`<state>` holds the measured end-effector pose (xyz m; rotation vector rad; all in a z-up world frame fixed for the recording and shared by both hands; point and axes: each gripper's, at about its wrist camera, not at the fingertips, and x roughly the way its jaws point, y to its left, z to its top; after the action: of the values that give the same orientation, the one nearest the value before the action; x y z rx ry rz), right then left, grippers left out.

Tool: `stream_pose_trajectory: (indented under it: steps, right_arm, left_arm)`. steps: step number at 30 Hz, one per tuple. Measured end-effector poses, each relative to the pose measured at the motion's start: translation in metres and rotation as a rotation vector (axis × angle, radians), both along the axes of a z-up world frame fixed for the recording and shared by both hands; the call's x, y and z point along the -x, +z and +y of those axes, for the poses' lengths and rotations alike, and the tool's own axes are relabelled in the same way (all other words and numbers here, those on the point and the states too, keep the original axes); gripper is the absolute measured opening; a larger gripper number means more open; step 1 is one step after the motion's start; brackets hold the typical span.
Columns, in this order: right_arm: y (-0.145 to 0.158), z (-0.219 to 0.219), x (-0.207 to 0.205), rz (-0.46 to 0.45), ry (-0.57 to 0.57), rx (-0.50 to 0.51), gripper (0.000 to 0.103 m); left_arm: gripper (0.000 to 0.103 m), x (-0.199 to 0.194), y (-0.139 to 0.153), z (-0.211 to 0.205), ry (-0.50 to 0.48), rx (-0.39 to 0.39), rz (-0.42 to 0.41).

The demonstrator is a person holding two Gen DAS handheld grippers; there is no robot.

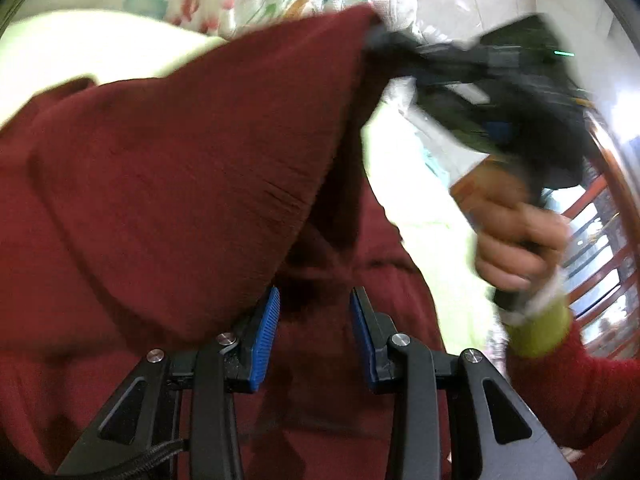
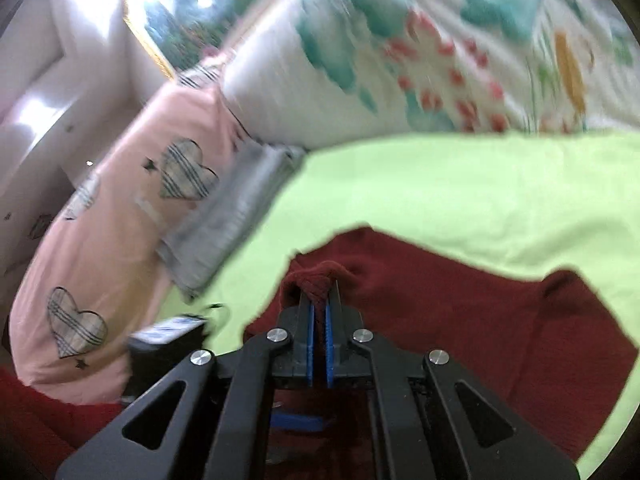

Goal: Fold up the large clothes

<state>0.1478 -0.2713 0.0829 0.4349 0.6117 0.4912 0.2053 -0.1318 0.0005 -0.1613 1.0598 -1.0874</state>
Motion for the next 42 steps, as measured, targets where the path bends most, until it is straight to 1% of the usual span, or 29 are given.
stream_pose_trajectory:
  steps: [2,3,4,5,6,9,12,13,16,17,18,19,20,22,24,26,27,28,29,31,34,35,36,37,38,39,40,41,42]
  right_arm:
    - [0.014,-0.003,0.009,-0.027,-0.007,-0.004,0.004]
    - [0.022,-0.006,0.016,-0.047,-0.014,0.003,0.004]
    - [0.026,-0.007,0.02,-0.059,-0.017,0.013,0.004]
    - [0.027,-0.006,0.022,-0.065,-0.018,0.018,0.004]
    - [0.026,-0.01,0.027,-0.062,-0.017,0.016,0.004]
    - [0.008,-0.007,0.035,-0.034,0.01,0.013,0.004]
    - [-0.027,0.003,0.036,0.029,0.052,-0.017,0.004]
    - [-0.044,0.011,0.034,0.066,0.07,-0.028,0.005]
    - [-0.078,0.029,0.034,0.148,0.092,-0.029,0.008]
    - [-0.09,0.034,0.035,0.186,0.095,-0.02,0.012]
    - [-0.096,0.035,0.036,0.205,0.095,-0.017,0.023]
    - [-0.105,0.035,0.038,0.231,0.082,-0.017,0.029]
    - [-0.108,0.032,0.041,0.238,0.07,-0.029,0.035]
    - [-0.107,0.02,0.048,0.222,0.048,-0.084,0.037]
    - [-0.102,0.001,0.055,0.187,0.007,-0.154,0.043]
    - [-0.099,-0.025,0.062,0.149,-0.085,-0.214,0.046]
    - [-0.099,-0.031,0.063,0.149,-0.119,-0.219,0.046]
    - [-0.103,-0.042,0.061,0.176,-0.199,-0.212,0.046]
    - [-0.107,-0.048,0.056,0.215,-0.253,-0.195,0.046]
    - [-0.12,-0.055,0.047,0.293,-0.328,-0.164,0.046]
    - [-0.136,-0.051,0.032,0.343,-0.348,-0.16,0.046]
    - [-0.141,-0.047,0.026,0.362,-0.345,-0.149,0.044]
    - [-0.144,-0.043,0.023,0.377,-0.352,-0.136,0.041]
    - [-0.147,-0.042,0.022,0.386,-0.365,-0.129,0.034]
    - [-0.149,-0.043,0.022,0.395,-0.372,-0.136,0.006]
    - [-0.148,-0.046,0.022,0.392,-0.382,-0.162,0.007]
    - [-0.143,-0.051,0.026,0.371,-0.39,-0.189,0.007]
    - [-0.132,-0.059,0.034,0.32,-0.407,-0.216,0.007]
    - [-0.123,-0.064,0.039,0.289,-0.424,-0.223,0.007]
  left_arm:
    - [0.035,-0.02,0.006,-0.018,0.05,-0.07,-0.058]
    - [0.035,-0.027,0.009,-0.019,0.075,-0.085,-0.076]
    - [0.035,-0.04,0.014,-0.017,0.127,-0.097,-0.1]
    - [0.035,-0.052,0.019,-0.008,0.179,-0.087,-0.106]
    - [0.035,-0.058,0.022,-0.001,0.207,-0.073,-0.101]
    - [0.035,-0.071,0.023,0.039,0.29,0.004,-0.057]
    - [0.035,-0.063,0.005,0.073,0.332,0.007,-0.008]
    - [0.035,-0.058,-0.002,0.082,0.336,0.012,0.013]
    - [0.035,-0.044,-0.022,0.108,0.344,0.032,0.074]
    - [0.035,-0.042,-0.026,0.114,0.351,0.036,0.09]
    - [0.035,-0.037,-0.03,0.121,0.354,0.05,0.107]
    - [0.037,-0.036,-0.032,0.126,0.355,0.065,0.118]
    - [0.038,-0.033,-0.03,0.128,0.358,0.073,0.123]
    - [0.047,-0.035,-0.023,0.132,0.356,0.099,0.12]
    - [0.052,-0.041,-0.013,0.133,0.353,0.113,0.103]
    - [0.057,-0.043,0.001,0.136,0.347,0.143,0.094]
    - [0.06,-0.046,0.008,0.135,0.343,0.163,0.088]
    - [0.063,-0.048,0.012,0.135,0.339,0.171,0.078]
    - [0.065,-0.05,0.016,0.132,0.337,0.162,0.067]
    - [0.065,-0.054,0.018,0.119,0.323,0.108,0.036]
    - [0.063,-0.058,0.007,0.1,0.294,0.038,0.043]
    - [0.063,-0.058,0.002,0.095,0.282,0.016,0.047]
    - [0.059,-0.057,-0.002,0.092,0.276,0.0,0.048]
    - [0.043,-0.056,-0.007,0.089,0.268,-0.02,0.044]
    - [0.029,-0.054,-0.01,0.087,0.261,-0.035,0.04]
    - [0.0,-0.053,-0.014,0.086,0.251,-0.051,0.047]
    - [0.004,-0.052,-0.017,0.088,0.261,-0.056,0.05]
    - [0.003,-0.051,-0.016,0.092,0.273,-0.044,0.052]
    - [0.003,-0.049,-0.015,0.101,0.292,-0.008,0.062]
